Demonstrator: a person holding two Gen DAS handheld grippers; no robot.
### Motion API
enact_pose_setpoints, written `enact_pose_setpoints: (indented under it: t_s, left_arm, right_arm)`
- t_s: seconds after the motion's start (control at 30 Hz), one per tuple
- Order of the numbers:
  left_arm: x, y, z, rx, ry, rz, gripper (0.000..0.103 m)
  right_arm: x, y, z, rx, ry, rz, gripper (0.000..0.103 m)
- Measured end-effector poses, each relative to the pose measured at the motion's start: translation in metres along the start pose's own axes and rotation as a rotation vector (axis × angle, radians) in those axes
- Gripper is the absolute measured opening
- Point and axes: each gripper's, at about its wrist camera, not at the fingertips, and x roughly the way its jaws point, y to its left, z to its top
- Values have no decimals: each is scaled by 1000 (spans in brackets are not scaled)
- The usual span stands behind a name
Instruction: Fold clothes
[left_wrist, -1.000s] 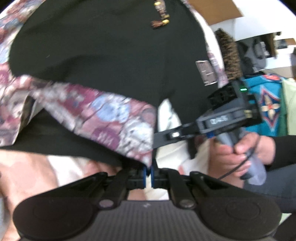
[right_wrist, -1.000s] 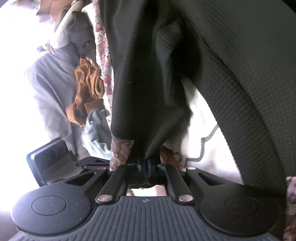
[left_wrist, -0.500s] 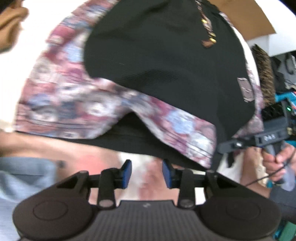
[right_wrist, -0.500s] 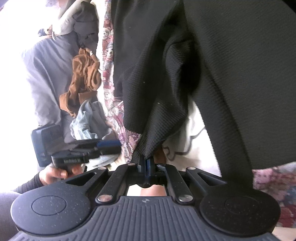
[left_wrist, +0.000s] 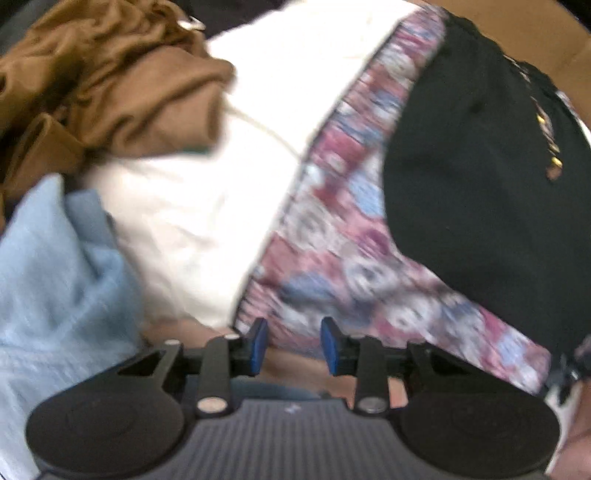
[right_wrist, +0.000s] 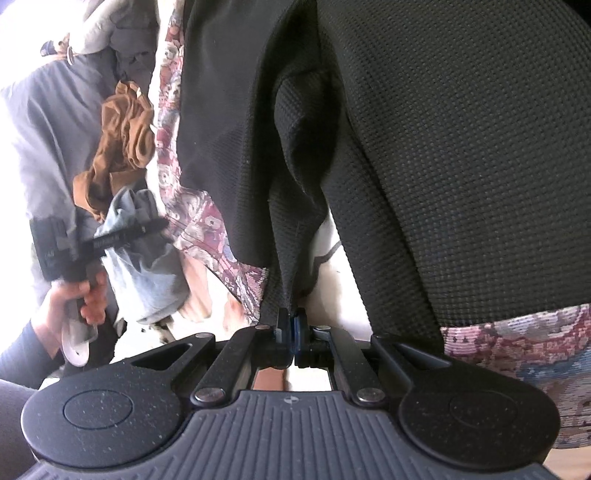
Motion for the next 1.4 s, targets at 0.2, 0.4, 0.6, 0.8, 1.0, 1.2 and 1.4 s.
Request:
enact_pose_setpoints:
  t_s: [0.2, 0.4, 0.6, 0.8, 1.0, 1.2, 1.4]
  left_arm:
    - [21, 2, 9, -8, -59, 9, 34]
    - [27, -1, 12, -6, -101, -11, 41]
    - [29, 1, 19, 4, -115, -6, 47]
    - [27, 6, 33, -12, -156, -4, 50]
    - [16, 12, 53, -33, -209, -27, 33]
    - [-6, 19, 74, -74, -295, -64, 8]
    - [-34, 37, 92, -118, -350, -79, 9]
  right_arm:
    - [4, 3, 1, -9, -5, -30, 1]
    - [2, 9, 2, 0, -41, -13, 31]
    - [12, 6, 5, 48, -46, 5, 41]
    - [26, 6, 2, 64, -12, 32, 37]
    - [26, 5, 2, 27, 29, 4, 0]
    - [24, 9, -1, -15, 57, -7, 0]
    - [27, 6, -8, -14, 96, -38, 0]
